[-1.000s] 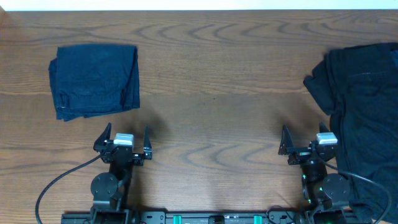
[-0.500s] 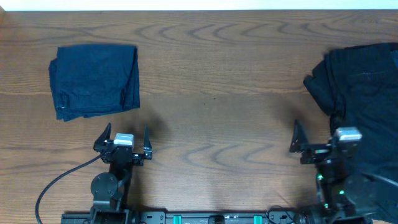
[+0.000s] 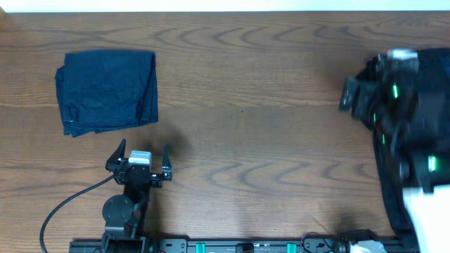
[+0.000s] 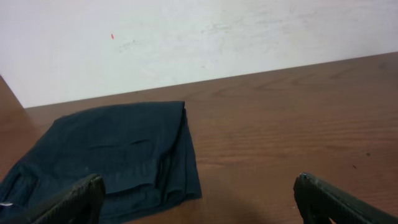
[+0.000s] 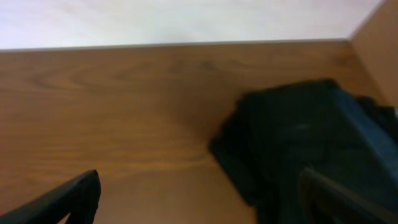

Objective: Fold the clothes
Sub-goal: 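Reach the right gripper to the black pants pile and grasp the waistband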

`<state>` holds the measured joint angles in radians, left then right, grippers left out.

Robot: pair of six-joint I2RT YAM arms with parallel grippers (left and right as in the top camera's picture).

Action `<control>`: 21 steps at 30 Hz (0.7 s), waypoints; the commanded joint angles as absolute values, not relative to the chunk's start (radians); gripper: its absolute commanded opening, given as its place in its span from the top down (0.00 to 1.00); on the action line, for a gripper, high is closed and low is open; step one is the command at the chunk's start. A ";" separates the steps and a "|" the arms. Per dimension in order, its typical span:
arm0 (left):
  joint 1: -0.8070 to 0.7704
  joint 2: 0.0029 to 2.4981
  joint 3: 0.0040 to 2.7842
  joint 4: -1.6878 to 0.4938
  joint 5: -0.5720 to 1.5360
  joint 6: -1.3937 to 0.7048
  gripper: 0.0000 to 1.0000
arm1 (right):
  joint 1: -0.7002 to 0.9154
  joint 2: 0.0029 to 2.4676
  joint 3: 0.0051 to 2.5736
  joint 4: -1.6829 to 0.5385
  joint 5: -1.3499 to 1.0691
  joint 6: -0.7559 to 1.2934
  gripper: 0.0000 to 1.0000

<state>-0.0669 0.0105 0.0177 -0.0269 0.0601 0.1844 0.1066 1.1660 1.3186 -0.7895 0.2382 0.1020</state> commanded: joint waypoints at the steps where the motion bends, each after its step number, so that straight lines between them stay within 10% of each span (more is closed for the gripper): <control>1: -0.062 0.007 0.004 -0.067 0.059 0.190 0.02 | 0.043 1.346 1.471 -0.843 0.341 0.045 0.01; 21: -0.062 0.007 0.004 -0.067 0.059 0.190 0.02 | -0.203 1.943 1.565 -0.604 0.205 -0.205 0.09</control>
<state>-0.0669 0.0105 0.0181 -0.0273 0.0597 0.1844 -0.1970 1.8919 1.5444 -0.6235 0.2687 -0.1368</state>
